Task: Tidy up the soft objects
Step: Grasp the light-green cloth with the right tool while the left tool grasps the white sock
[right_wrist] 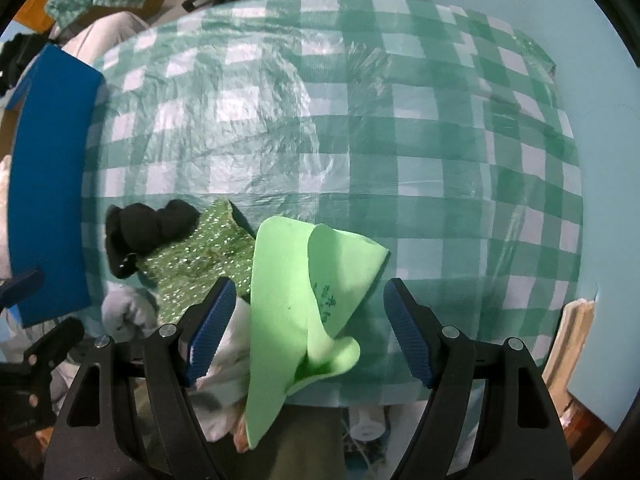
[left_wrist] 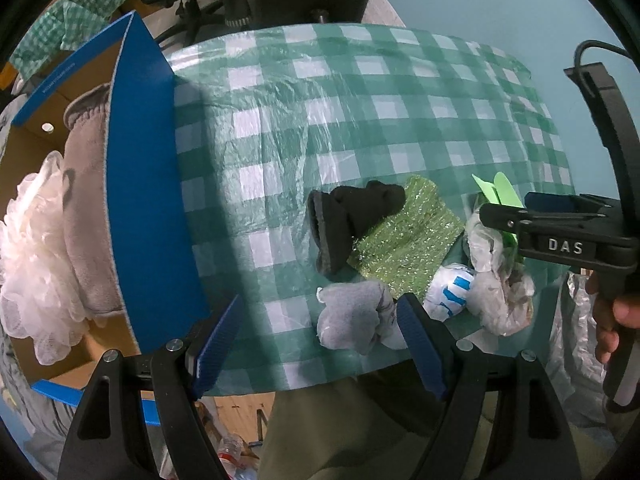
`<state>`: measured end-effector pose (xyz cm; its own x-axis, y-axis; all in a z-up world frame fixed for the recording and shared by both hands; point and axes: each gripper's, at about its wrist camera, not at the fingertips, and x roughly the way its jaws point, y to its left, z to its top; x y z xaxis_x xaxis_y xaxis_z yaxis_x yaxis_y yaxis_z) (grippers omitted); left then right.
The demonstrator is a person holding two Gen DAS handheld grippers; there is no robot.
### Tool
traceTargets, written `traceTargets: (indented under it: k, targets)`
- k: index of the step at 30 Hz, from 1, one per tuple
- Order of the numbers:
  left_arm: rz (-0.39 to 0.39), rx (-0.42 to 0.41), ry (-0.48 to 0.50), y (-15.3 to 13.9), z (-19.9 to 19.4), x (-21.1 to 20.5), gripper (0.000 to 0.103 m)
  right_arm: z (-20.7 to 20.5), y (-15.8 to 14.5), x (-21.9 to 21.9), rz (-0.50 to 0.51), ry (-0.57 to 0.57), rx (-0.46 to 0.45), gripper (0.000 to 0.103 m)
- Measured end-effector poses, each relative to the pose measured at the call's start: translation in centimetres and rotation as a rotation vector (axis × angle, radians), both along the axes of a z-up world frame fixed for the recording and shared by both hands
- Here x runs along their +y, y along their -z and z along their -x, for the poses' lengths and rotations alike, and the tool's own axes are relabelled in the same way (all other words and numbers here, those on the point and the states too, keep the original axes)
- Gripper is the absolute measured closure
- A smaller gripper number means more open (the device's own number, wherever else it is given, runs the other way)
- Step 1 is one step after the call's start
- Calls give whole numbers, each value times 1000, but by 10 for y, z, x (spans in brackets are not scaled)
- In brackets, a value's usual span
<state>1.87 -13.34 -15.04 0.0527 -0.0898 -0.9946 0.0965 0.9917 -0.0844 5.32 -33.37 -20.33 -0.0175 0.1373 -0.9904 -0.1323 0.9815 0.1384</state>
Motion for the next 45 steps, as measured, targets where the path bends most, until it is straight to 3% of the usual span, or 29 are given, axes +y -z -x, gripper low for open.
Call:
traceTargets:
  k: [4,8,11,15,25,28,30,32,37,45]
  targets:
    - [12,22,-25,10,-1,2,23,-4,9,-1,15,0,3,29]
    - [12,27,-41,12,0,4,23,-6,13,-8,3,8,8,72]
    - [9,28,-41,13,0,5,23,-6,9,-16,-4,3,-8,89]
    - [3,37,-34,15,0,4,23,-4,7,-30,6,-2,-31,92]
    - [-15,43,-14,18,-1,0,23,-5,10,-85,79,48,-81,93]
    - [-15,48,-20,18,1,5,23,-7,10,-105,56,82,-80,93]
    - [-13,53,-26,19,2,7,22,-5,8,-112,23,110,-72,76]
    - [-7,55,-30,19,3,9,22,0,5,-117,-12,122,-77,50]
    - [-6,61,-25,21,6,10,22,20,4,-111,-36,89,-79,44]
    - [40,41,9,18,9,1,16,51,25,-109,-54,110,-15,44]
